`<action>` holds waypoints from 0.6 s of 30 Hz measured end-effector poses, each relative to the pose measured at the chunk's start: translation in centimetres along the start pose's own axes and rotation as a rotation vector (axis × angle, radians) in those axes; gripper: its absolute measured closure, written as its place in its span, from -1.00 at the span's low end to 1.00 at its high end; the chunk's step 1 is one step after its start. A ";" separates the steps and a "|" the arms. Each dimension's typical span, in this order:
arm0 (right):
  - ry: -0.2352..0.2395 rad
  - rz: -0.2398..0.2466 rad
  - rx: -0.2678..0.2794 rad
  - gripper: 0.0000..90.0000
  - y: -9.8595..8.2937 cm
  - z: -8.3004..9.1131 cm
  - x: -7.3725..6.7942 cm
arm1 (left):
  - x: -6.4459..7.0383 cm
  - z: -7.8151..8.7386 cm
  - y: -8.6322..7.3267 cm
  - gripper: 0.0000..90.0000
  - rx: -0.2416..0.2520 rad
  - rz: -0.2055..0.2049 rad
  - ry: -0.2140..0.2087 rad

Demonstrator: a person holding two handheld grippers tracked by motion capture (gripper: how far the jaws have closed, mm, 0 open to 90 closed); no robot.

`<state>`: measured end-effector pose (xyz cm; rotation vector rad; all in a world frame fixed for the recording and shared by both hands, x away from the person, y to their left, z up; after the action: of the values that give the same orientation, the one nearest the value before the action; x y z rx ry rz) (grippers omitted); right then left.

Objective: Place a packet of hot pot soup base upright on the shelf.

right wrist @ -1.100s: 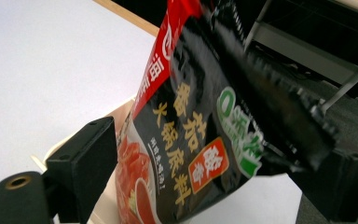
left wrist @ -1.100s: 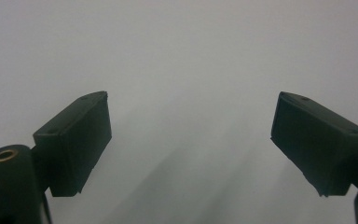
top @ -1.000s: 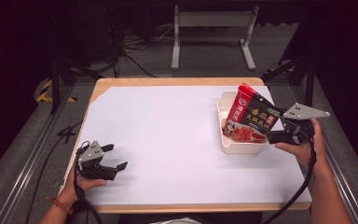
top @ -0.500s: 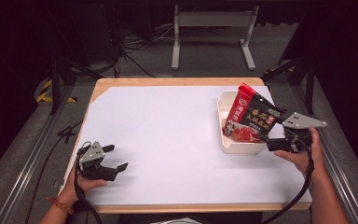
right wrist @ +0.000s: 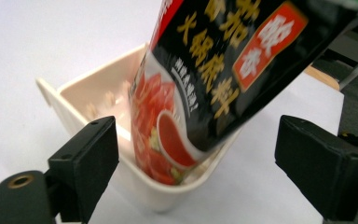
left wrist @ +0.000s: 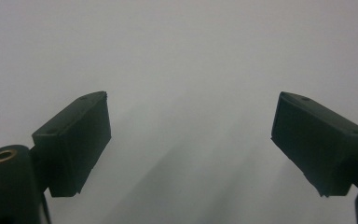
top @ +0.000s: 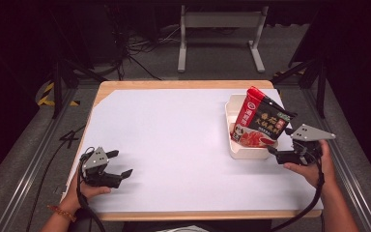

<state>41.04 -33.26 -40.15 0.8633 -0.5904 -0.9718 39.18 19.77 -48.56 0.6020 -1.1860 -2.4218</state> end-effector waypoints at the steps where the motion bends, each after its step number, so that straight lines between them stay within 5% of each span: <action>1: 0.005 -0.003 0.000 -0.69 -0.1 0.1 -0.1 | 0.0 0.0 0.0 -0.72 -0.001 -0.001 -0.002; 18: -0.022 0.068 -0.068 -0.72 -3.5 -0.3 -0.8 | -0.1 0.0 0.0 -0.74 -0.003 -0.006 0.018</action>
<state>39.27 -33.41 -43.26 0.7684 -0.5982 -0.9354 39.24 19.83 -48.55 0.6264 -1.1750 -2.4174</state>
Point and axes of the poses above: each handheld gripper's, and its own axes: z roughly backward along the jaws, y roughly out of its top, x roughly to its right, the point moved 7 cm from there along -z, roughly forward along the jaws, and after that the axes turned 13 degrees about -z, right-handed, at the moved point
